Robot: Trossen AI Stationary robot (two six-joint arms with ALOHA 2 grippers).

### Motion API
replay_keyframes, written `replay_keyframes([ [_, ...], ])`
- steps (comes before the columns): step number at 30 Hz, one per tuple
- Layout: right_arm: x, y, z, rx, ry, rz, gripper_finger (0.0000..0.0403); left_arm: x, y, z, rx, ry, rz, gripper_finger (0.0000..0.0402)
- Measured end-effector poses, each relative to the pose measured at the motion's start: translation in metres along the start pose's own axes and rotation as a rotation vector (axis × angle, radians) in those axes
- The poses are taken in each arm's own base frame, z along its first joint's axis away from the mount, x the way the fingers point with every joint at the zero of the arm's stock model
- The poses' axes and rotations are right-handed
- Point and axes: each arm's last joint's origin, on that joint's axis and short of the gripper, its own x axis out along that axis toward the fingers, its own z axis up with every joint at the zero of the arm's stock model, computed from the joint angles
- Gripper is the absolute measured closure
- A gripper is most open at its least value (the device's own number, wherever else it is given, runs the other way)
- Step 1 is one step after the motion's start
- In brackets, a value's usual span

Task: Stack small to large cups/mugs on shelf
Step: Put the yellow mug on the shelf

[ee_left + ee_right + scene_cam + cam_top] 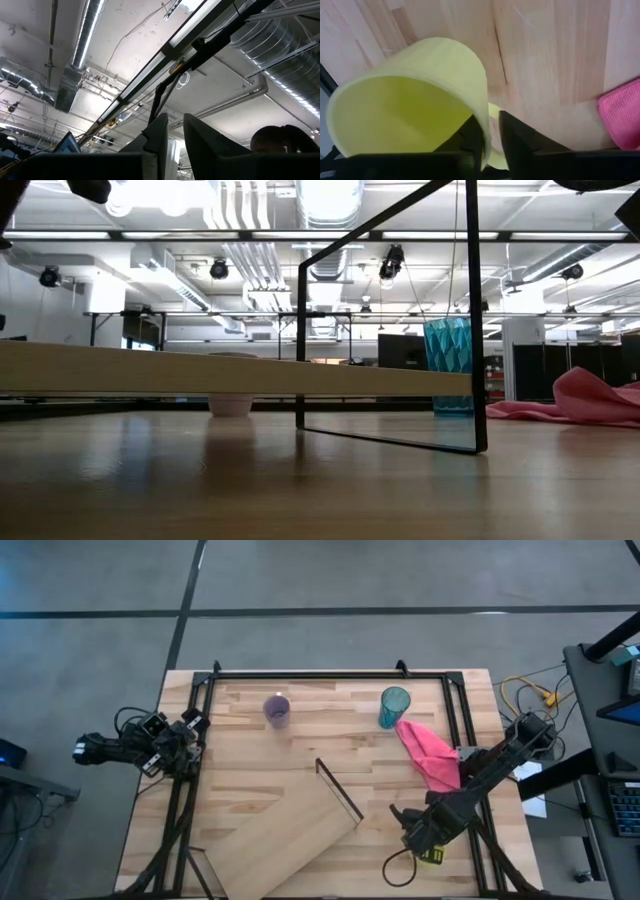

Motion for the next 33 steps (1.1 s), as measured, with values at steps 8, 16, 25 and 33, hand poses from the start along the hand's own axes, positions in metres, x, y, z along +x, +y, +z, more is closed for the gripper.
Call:
replay_keyframes([
  [8, -0.02, 0.011, 0.004, -0.011, -0.031, 0.062, 0.0392, 0.0, 0.0, 0.0, 0.0, 0.0, 0.0, 0.0354],
  [16, -0.075, 0.026, 0.014, -0.069, -0.153, 0.156, 0.0393, 0.0, 0.0, 0.0, 0.0, -0.001, 0.004, 0.0354],
  [25, -0.146, 0.009, 0.026, -0.132, -0.414, 0.007, 0.0394, 0.0, 0.002, 0.001, 0.0, -0.028, 0.053, 0.0354],
  [33, -0.199, -0.013, 0.05, -0.235, -0.571, -0.011, 0.0394, 0.0, 0.002, 0.001, 0.0, -0.035, 0.065, 0.0354],
])
